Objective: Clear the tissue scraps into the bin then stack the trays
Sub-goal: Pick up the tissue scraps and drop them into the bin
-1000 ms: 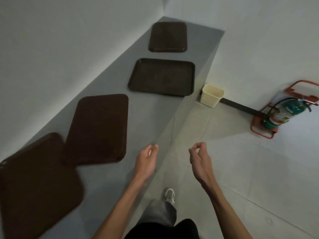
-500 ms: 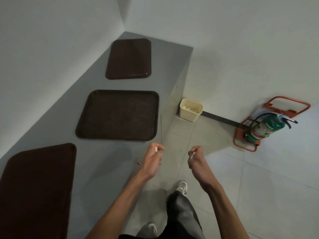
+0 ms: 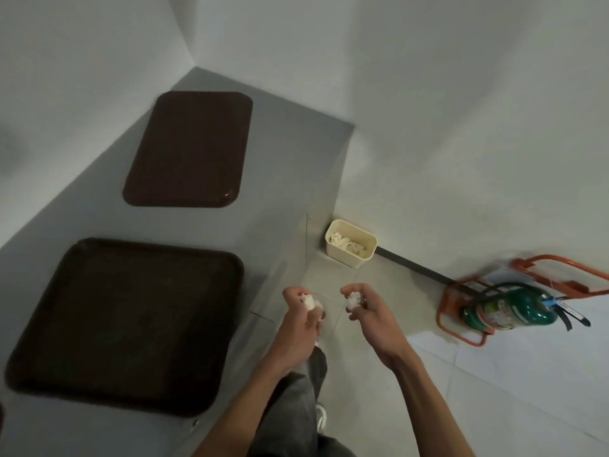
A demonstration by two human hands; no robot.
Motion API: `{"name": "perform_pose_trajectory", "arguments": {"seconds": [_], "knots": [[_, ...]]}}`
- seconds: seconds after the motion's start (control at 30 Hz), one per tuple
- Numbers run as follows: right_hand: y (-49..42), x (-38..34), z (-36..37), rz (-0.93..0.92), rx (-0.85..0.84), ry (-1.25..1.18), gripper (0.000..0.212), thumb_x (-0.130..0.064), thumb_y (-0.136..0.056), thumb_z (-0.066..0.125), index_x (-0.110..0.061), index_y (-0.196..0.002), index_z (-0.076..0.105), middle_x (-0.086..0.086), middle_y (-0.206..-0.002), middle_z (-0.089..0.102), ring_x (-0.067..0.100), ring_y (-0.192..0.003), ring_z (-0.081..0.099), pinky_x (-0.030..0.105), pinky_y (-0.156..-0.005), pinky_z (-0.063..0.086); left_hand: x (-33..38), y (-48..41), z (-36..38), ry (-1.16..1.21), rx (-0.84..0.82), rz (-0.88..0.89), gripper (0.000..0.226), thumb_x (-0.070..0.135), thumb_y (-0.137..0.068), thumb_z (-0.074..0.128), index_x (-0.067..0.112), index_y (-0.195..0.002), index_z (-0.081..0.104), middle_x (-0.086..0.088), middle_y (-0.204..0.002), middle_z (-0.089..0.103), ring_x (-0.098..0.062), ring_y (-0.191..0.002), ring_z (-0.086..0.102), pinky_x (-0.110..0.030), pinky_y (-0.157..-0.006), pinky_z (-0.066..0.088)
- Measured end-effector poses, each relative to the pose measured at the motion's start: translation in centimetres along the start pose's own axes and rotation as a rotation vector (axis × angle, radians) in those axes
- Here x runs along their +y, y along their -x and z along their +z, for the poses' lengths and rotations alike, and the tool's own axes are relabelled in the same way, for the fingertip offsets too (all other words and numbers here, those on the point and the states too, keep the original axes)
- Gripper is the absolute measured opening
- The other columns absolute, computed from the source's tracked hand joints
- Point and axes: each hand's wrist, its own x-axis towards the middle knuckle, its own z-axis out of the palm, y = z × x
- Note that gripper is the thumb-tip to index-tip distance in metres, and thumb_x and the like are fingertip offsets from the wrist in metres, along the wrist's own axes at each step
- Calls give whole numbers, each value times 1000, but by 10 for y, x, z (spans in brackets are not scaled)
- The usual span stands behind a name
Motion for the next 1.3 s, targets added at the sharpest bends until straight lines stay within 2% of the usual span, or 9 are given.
{"name": "perform_pose_trajectory", "arguments": {"seconds": [0.1,0.2,0.33,0.47,0.67,0.83,1.03,1.17,1.3], "knots": [[-75,20,-26,-16,24,42,50,2,-98,53,-39,-124,67,-5,-132,58,15,-115,60,35,-93,58,2,-76,25,-61,-32,-55,23,26,-106,50,25,-113,28,-6,-108,65,-10,-80,62,-26,-71,55],[-139,39,-47,-9,59,35,43,-13,-105,56,-44,-133,66,-2,-132,61,15,-108,68,38,-94,61,1,-143,48,-79,-34,-113,19,34,-103,60,25,-115,49,3,-97,71,-9,-80,69,-20,-68,53],[-222,66,-69,58,167,-71,40,-12,-103,65,-40,-131,67,-5,-112,74,16,-92,76,37,-84,64,-16,-235,75,-29,-25,-144,18,38,-100,65,23,-109,69,4,-89,74,-7,-76,72,-31,-76,63],[-306,109,-83,152,276,-100,27,-13,-98,73,-28,-119,67,0,-107,74,13,-84,77,40,-77,67,-49,-319,100,-5,75,-225,29,33,-100,65,19,-126,68,1,-104,73,-9,-79,73,-28,-71,63],[-423,195,-95,273,216,-41,21,-16,-101,69,-24,-120,68,3,-117,72,16,-89,75,28,-70,64,-95,-430,139,31,256,-342,27,41,-96,69,22,-114,62,-2,-99,76,-12,-76,76,-17,-58,56],[-501,244,-102,287,125,111,26,-17,-102,66,-34,-122,63,1,-123,69,22,-103,71,39,-80,66,-138,-522,172,-12,272,-419,46,54,-88,66,24,-122,61,-6,-114,73,-28,-101,73,-48,-88,61],[-565,263,-105,213,-54,407,65,-23,-99,71,-31,-157,43,6,-145,61,34,-127,62,42,-102,54,-152,-589,202,-80,159,-505,82,58,-94,63,20,-159,31,-14,-153,51,-37,-136,52,-41,-108,47],[-563,258,-108,196,-95,519,68,-23,-99,69,-25,-160,39,9,-150,59,36,-133,59,46,-109,51,-157,-574,197,-150,212,-501,68,52,-100,57,20,-156,36,-14,-150,53,-35,-138,50,-41,-111,44],[-526,226,-106,90,-135,538,57,-26,-104,64,-19,-157,44,8,-152,58,33,-135,58,30,-104,44,-151,-520,172,-170,303,-484,62,48,-102,55,22,-155,38,-12,-153,52,-32,-140,49,-43,-114,43]]}}
